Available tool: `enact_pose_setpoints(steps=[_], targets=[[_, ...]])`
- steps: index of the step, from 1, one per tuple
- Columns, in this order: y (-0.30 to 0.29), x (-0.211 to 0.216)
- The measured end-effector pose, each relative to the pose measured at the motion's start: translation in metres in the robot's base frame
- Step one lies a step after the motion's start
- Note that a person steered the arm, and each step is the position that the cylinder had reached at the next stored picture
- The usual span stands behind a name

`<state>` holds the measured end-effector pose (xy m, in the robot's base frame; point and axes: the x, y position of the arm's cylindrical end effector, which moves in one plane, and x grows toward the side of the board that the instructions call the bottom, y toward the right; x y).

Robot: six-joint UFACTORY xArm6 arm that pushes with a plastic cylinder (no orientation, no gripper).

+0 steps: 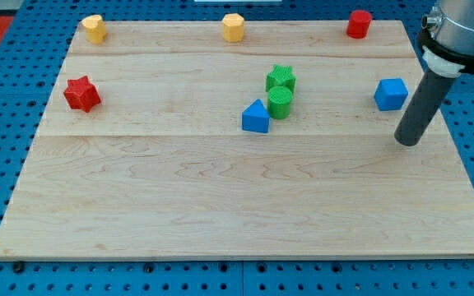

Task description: Move your arm a little bit down

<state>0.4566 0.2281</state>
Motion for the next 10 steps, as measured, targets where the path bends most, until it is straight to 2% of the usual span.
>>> enact_pose_setpoints(steps=[10], targets=[[-0.0004,0.0076]])
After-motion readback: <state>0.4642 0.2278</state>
